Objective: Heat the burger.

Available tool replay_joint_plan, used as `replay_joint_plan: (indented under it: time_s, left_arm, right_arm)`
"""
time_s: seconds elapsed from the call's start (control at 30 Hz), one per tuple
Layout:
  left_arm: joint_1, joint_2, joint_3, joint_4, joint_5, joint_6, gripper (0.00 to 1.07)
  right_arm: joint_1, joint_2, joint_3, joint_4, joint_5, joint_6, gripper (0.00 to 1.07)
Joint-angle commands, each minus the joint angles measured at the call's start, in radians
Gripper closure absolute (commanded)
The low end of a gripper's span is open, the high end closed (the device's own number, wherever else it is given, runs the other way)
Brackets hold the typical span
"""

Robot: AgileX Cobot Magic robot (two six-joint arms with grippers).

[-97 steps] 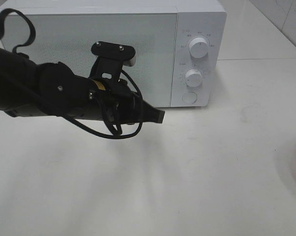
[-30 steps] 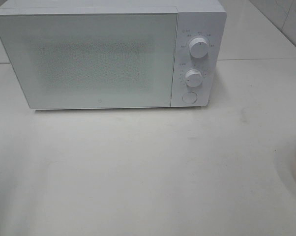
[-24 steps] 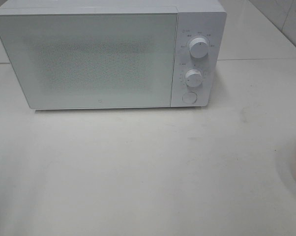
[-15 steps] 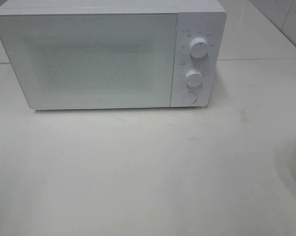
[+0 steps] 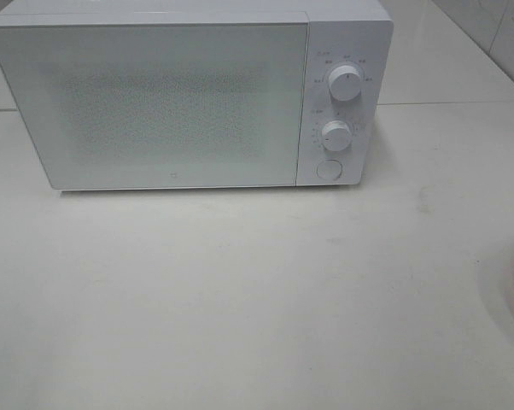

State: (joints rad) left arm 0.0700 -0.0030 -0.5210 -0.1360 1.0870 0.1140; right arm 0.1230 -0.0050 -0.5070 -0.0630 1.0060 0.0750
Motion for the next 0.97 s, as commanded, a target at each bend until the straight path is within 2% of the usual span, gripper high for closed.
replay_joint_plan:
  time_s: [0.03,0.97]
  left_arm:
    - [0.003,-0.026,0.002,-0.008,-0.012,-0.005,0.06]
    - [0.003,-0.026,0.002,-0.008,-0.012,-0.005,0.06]
  right_arm:
    - [-0.006,-0.026,0.004,0.002,-0.012,-0.014,0.32]
    - [-0.006,-0.025,0.004,0.002,-0.012,-0.014,0.32]
